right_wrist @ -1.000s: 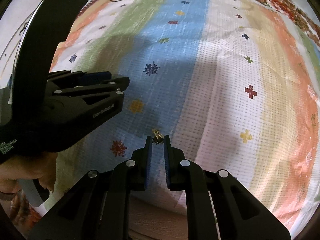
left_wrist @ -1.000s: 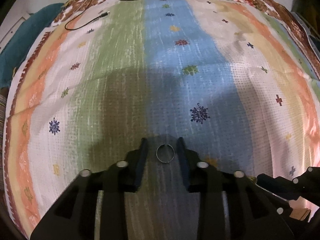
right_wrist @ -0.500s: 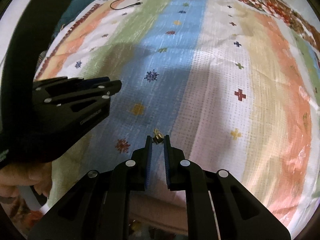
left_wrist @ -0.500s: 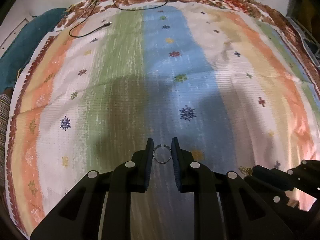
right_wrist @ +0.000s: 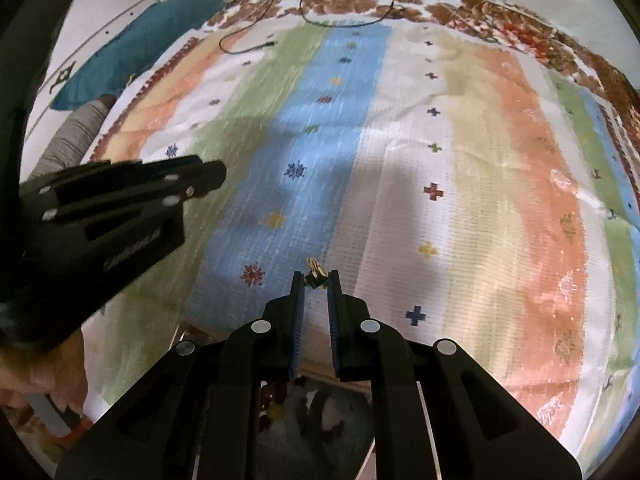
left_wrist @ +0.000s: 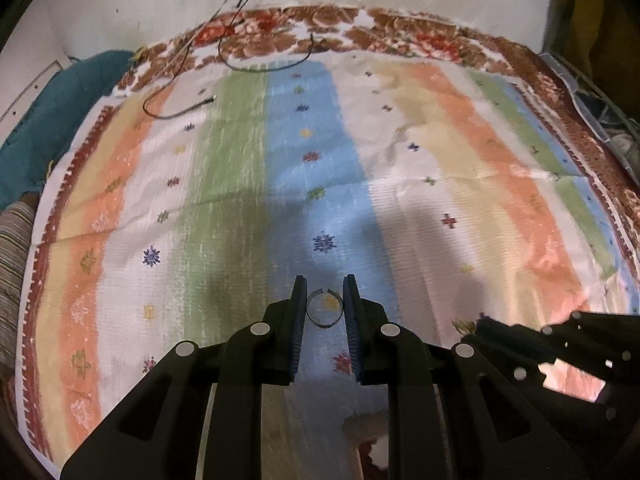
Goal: Organize jewelry
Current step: 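Carry the charm and ring over the tin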
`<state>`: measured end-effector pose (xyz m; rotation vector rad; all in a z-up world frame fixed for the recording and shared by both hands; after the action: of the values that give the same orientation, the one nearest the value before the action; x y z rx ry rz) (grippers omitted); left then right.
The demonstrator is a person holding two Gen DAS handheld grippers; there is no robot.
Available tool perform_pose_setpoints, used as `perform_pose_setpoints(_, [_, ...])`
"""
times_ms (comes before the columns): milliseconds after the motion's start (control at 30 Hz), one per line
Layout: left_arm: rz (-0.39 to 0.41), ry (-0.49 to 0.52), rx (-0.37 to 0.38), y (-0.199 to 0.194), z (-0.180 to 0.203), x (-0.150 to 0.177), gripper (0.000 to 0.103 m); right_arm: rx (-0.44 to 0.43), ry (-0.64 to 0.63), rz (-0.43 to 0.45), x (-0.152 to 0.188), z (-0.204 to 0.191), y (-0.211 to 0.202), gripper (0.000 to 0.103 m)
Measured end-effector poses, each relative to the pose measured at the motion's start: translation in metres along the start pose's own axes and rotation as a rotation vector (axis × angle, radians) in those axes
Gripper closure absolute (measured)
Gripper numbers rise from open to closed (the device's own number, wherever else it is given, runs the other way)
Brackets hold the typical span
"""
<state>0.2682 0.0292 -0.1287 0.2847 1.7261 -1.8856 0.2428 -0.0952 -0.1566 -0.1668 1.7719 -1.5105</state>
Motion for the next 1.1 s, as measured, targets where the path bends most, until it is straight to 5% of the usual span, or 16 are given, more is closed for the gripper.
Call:
perform_pose_setpoints(233, [0.08,0.031,0.017,-0.032,0.012,0.009,0.085,0.098,-0.03,0.046,0.004,0.008,-0.023,0.09])
perform_pose_setpoints(1100, [0.136,0.043,0.148,-0.111,0.027,0.049,0.085,0.026,-0.048,0.185,0.039,-0.01,-0.09,0.09])
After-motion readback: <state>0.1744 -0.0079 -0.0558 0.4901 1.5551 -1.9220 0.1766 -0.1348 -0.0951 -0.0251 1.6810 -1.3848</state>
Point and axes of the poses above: each gripper's, at about its wrist camera, not at the fingertips, and y roughly the way its jaws point, z to its right, x to its underside, the point moved 6 cm from there along y, roughly the way its jaws point, and after that the axes turned 14 degrees about -y, right-handed, at the moved point
